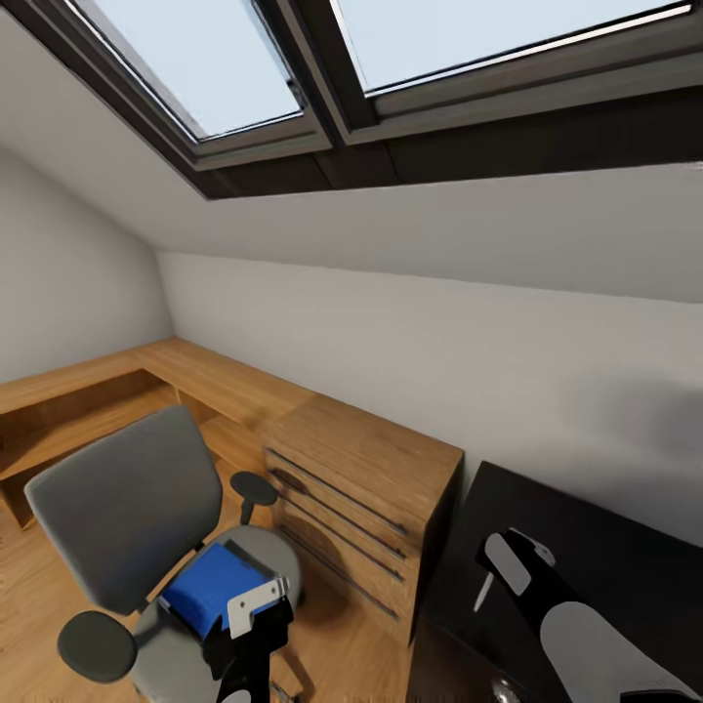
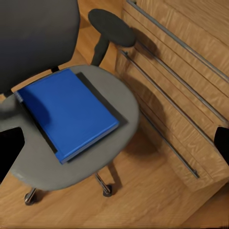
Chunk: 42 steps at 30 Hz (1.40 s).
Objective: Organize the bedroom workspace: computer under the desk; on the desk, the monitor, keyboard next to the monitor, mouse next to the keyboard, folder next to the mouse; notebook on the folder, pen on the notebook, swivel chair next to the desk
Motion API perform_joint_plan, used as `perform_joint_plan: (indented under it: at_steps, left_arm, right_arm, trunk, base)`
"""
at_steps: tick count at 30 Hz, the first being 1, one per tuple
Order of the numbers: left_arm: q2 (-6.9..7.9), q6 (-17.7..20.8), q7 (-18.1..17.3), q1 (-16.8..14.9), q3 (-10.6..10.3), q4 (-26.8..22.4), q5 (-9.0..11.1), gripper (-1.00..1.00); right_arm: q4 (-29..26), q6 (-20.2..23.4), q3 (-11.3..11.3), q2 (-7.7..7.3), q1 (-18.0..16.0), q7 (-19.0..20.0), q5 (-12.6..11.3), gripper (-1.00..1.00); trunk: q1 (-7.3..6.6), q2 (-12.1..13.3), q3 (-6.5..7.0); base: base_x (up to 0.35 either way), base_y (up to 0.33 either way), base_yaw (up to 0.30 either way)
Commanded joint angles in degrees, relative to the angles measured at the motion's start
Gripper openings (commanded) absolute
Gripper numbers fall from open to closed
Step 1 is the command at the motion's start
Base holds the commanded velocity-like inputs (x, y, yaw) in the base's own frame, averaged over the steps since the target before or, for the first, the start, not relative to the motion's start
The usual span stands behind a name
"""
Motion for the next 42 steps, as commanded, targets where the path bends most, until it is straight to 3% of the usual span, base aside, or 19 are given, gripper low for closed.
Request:
perform_joint_plan:
  at_steps: [1,16,32,42]
  left_arm:
    - [0.05,0.51,0.39,-0.08,-0.12,-0.10,0.09,1.00]
    - [0.05,0.49,0.39,-0.08,-0.47,-0.10,0.10,1.00]
    - [0.02,0.46,0.39,-0.08,-0.54,-0.10,0.10,1.00]
    - [0.00,0.50,0.39,-0.08,-0.55,-0.10,0.10,1.00]
  right_arm:
    - [-0.08,0.33,0.36,0.09,-0.04,-0.47,-0.11,-1.00]
    - [0.46,0.08,0.36,0.53,-0.04,-0.59,1.87,-1.00]
    - [1.83,-4.84,0.36,1.04,-0.04,-0.59,4.56,-1.00]
    - [1.87,-5.72,0.36,1.24,-0.04,-0.59,4.82,-1.00]
  trunk:
    - [0.22,-0.52,-0.30]
    - [3.52,-6.54,-2.99]
    - [7.03,-12.96,-5.86]
    - [9.23,-16.97,-7.66]
  base:
    - [-0.291,0.000,0.000]
    - [-0.101,0.000,0.000]
    - [0.000,0.000,0.000]
    - [0.000,0.000,0.000]
